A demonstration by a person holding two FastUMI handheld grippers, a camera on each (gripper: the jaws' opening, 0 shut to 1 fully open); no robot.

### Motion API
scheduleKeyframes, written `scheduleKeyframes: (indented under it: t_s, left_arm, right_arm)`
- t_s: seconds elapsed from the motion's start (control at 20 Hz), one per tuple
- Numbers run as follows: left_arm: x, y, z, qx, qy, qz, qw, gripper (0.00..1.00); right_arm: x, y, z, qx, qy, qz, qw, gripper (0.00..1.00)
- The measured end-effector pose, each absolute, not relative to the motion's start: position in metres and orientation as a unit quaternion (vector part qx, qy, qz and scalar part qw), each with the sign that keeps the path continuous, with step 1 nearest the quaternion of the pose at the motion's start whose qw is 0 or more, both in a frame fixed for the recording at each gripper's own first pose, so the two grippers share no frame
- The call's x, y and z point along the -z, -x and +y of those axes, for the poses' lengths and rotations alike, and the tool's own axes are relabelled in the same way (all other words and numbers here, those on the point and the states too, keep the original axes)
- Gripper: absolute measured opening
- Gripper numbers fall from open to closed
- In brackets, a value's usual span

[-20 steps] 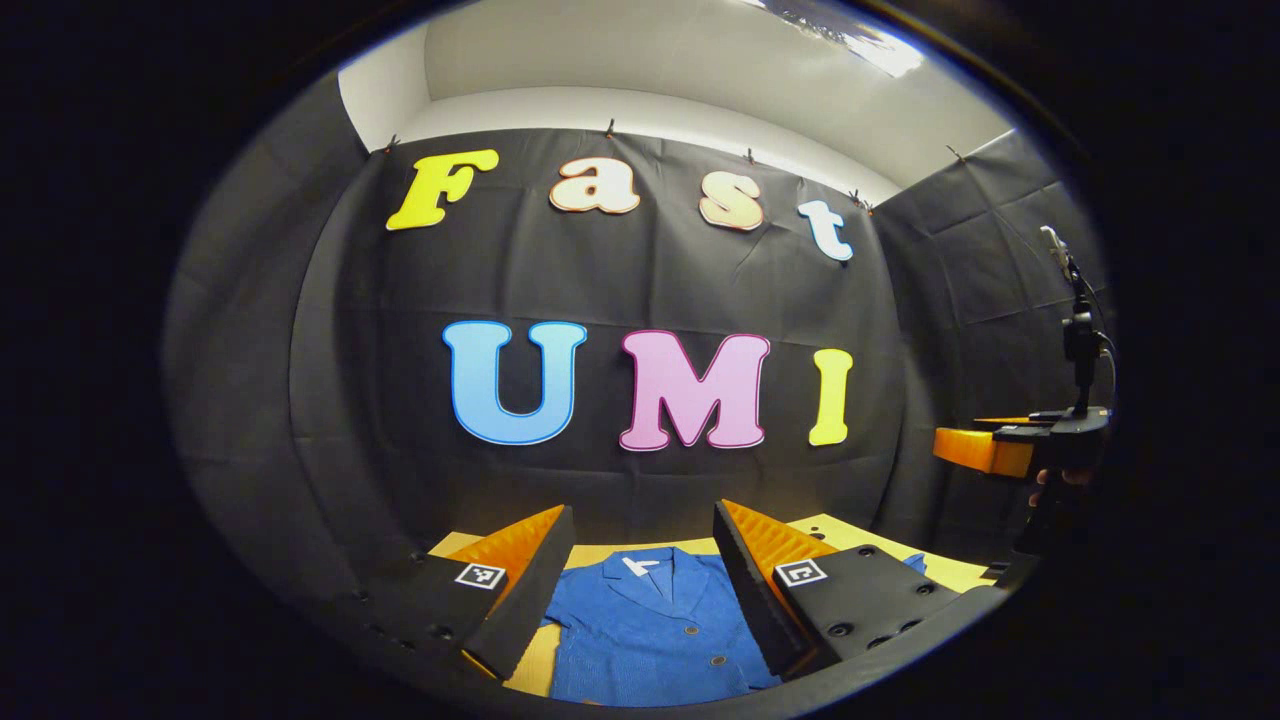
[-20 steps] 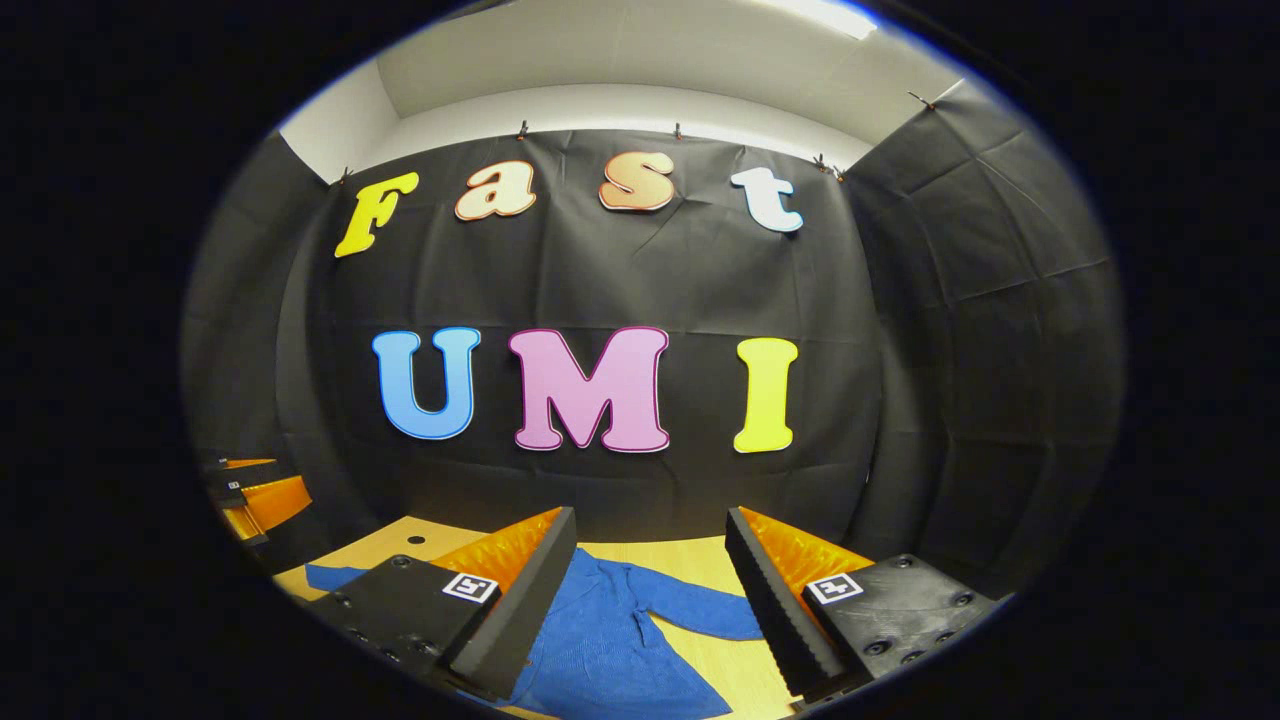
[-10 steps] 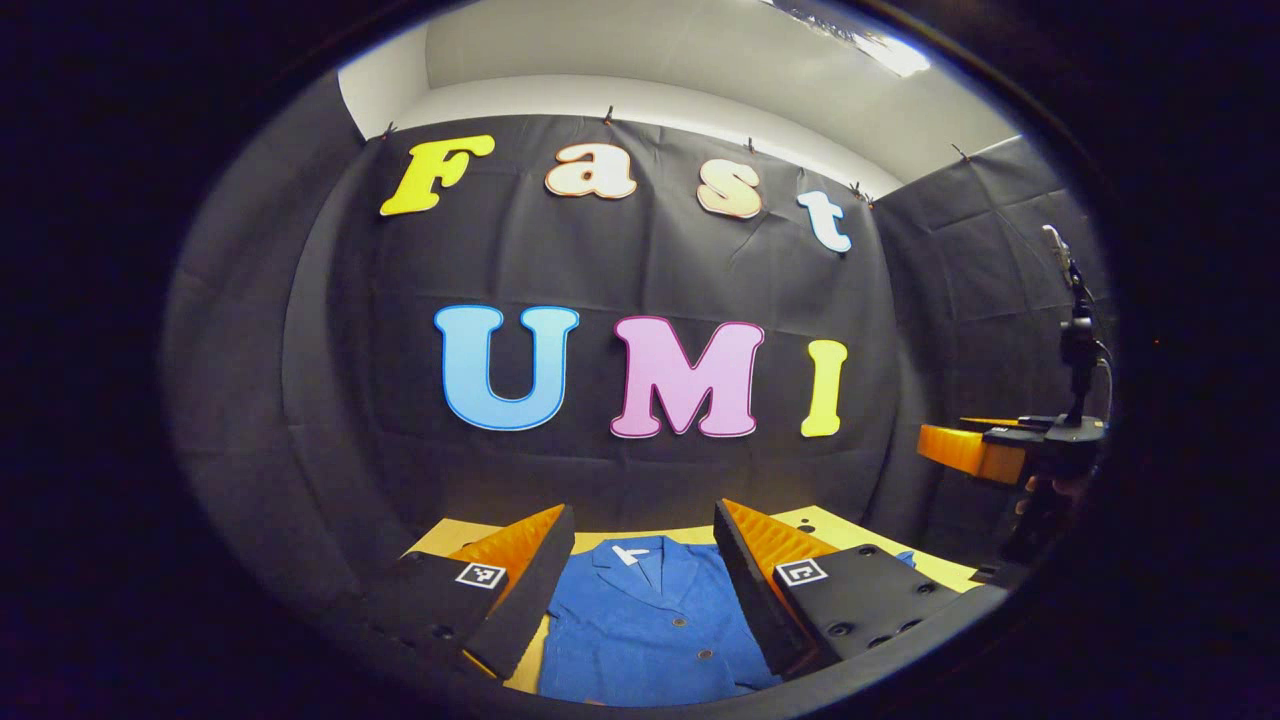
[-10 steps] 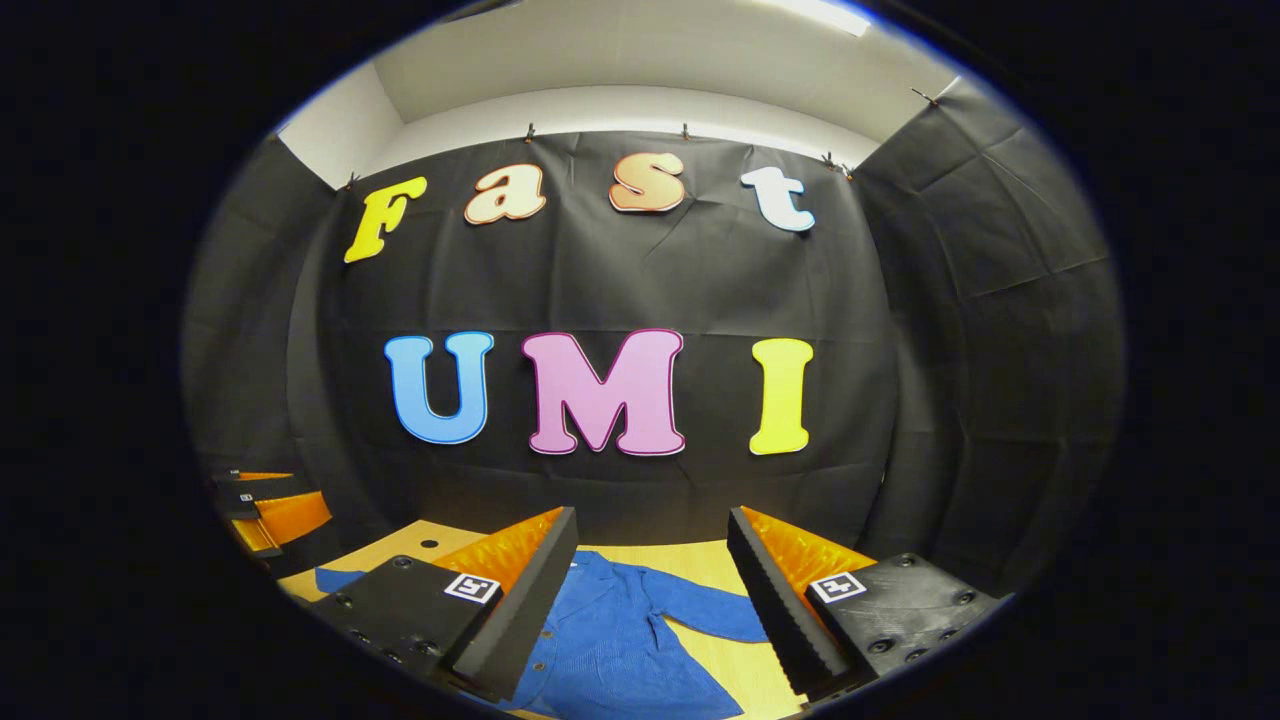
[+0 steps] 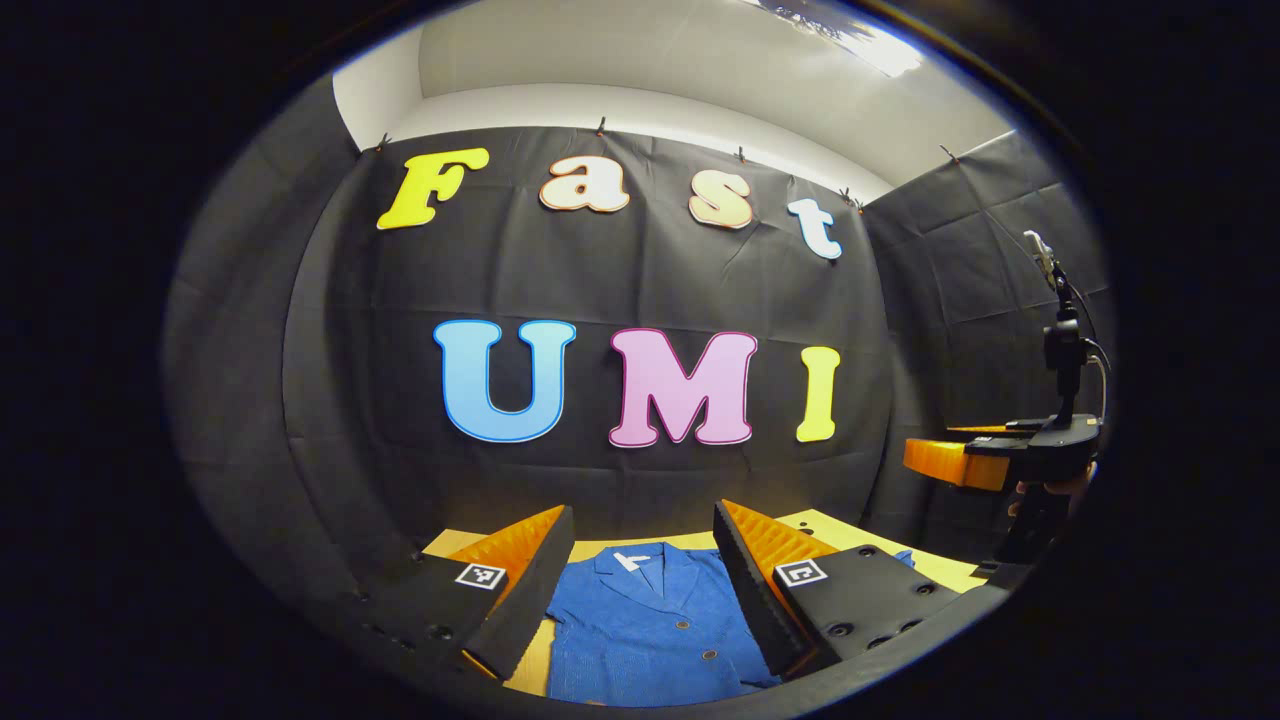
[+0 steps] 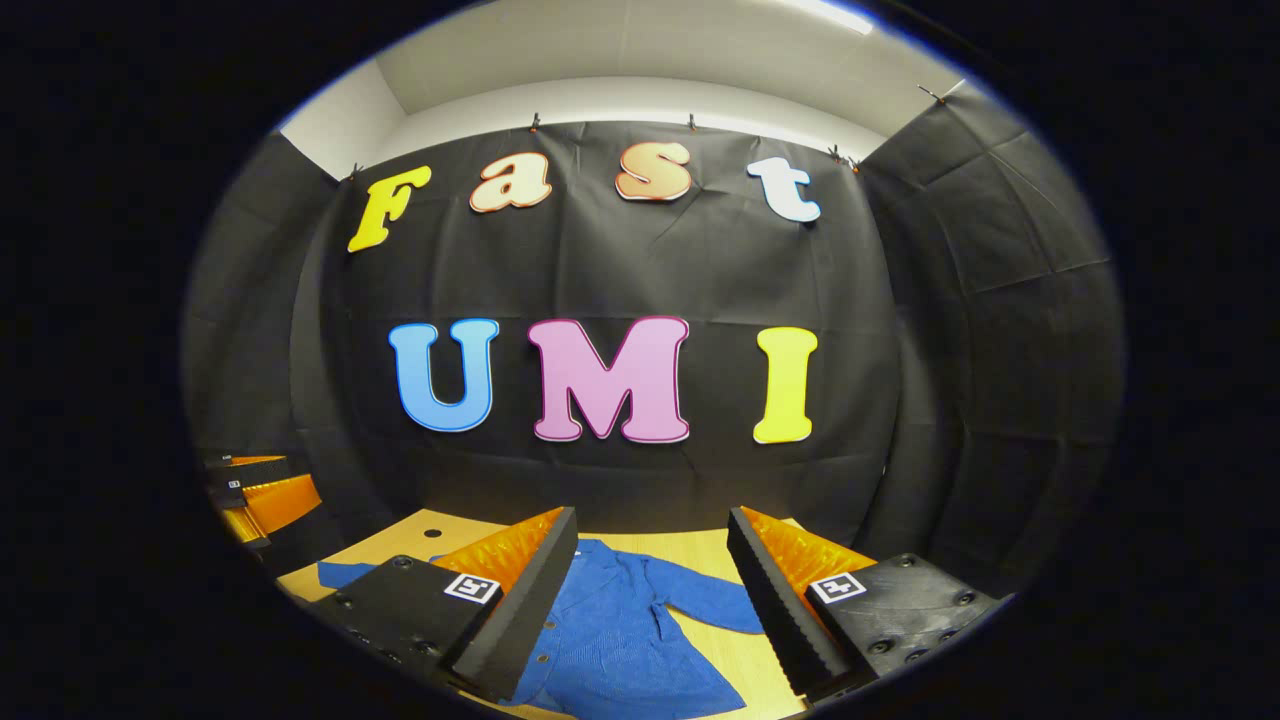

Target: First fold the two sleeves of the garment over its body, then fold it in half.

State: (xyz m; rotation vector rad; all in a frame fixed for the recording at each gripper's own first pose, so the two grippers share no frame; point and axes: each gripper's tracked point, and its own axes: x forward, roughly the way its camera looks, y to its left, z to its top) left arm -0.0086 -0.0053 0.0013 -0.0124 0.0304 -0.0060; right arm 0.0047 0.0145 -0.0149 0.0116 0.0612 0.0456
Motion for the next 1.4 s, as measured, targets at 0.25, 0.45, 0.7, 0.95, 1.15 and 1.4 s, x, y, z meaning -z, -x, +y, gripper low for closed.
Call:
scheduleKeyframes:
  t_s: [0.25, 0.45, 0.7, 0.95, 1.15, 1.4]
  left_arm:
    - [-0.009, 0.006, -0.015, 0.001, 0.041, 0.013, 0.999, 0.80]
    - [-0.004, -0.006, -0.030, 0.005, 0.041, 0.024, 0.999, 0.80]
    - [0.002, -0.029, -0.048, 0.000, 0.042, 0.029, 0.999, 0.80]
    - [0.015, -0.056, -0.066, -0.017, 0.044, 0.046, 0.998, 0.80]
    - [0.022, -0.076, -0.076, -0.033, 0.039, 0.068, 0.996, 0.80]
    - [0.016, -0.101, -0.088, -0.039, 0.023, 0.069, 0.997, 0.80]
  right_arm:
    - [0.068, -0.028, -0.041, 0.026, 0.031, 0.098, 0.994, 0.96]
    - [0.117, -0.046, -0.090, 0.053, 0.008, 0.165, 0.985, 0.96]
    - [0.186, -0.067, -0.177, 0.118, -0.009, 0.232, 0.965, 0.96]
    - [0.263, -0.092, -0.247, 0.159, -0.028, 0.313, 0.936, 0.95]
    - [0.330, -0.116, -0.276, 0.138, -0.040, 0.389, 0.910, 0.98]
    - [0.386, -0.136, -0.300, 0.148, -0.087, 0.452, 0.875, 0.98]
